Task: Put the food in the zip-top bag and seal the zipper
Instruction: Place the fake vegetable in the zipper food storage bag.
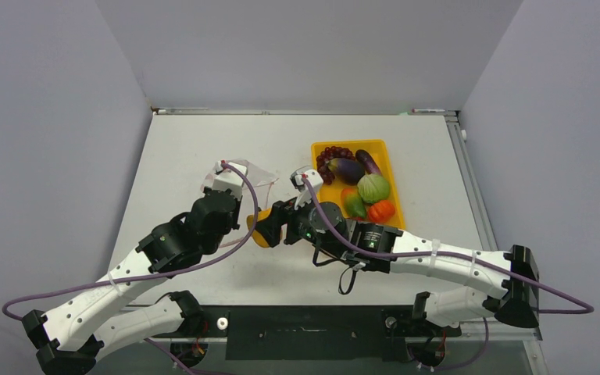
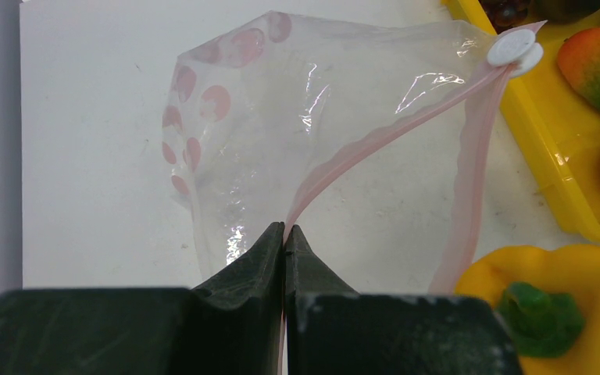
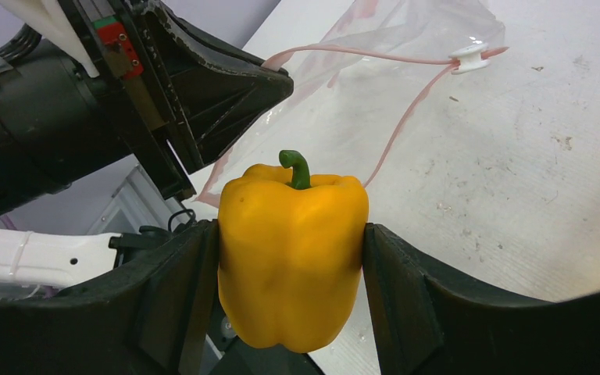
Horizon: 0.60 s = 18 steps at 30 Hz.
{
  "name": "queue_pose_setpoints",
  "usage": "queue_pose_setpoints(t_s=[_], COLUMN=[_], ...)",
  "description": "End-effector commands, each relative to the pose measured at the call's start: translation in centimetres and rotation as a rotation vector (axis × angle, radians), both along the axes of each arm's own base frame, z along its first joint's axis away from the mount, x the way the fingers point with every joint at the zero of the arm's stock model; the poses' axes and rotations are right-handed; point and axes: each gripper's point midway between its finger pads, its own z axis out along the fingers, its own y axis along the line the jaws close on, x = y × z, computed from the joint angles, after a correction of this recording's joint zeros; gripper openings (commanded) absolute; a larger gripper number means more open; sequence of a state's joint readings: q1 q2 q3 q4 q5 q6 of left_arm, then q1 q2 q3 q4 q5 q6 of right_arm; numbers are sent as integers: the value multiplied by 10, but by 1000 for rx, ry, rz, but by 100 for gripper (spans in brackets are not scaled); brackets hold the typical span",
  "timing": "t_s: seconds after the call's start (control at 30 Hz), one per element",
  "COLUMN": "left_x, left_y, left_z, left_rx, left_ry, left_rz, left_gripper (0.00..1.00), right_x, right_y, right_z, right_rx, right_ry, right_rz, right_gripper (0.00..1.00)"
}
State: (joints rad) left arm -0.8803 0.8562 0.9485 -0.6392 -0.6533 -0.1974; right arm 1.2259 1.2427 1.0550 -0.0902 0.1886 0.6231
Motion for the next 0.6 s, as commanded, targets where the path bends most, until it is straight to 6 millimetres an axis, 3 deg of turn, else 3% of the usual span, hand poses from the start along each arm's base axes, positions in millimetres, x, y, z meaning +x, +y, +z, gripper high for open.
queue_pose_setpoints(t_s=[0.0,0.27,0.57], left_x=[3,3,3], left_y=[-2,-3,-4], left_z=[13,15,15], left_rx=[-42,-52,-62], left_ry=[-33,-35,-35], left_rz=[1,-4,-10], left_gripper=[0,0,0], right_x=[13,29,49], right_y=[13,25,25], right_z=[37,38,21], right_rx=[106,133,93], right_ry=[-45,-43,-35], right_rz=[-66,-142,-260], right_gripper=[32,31,31])
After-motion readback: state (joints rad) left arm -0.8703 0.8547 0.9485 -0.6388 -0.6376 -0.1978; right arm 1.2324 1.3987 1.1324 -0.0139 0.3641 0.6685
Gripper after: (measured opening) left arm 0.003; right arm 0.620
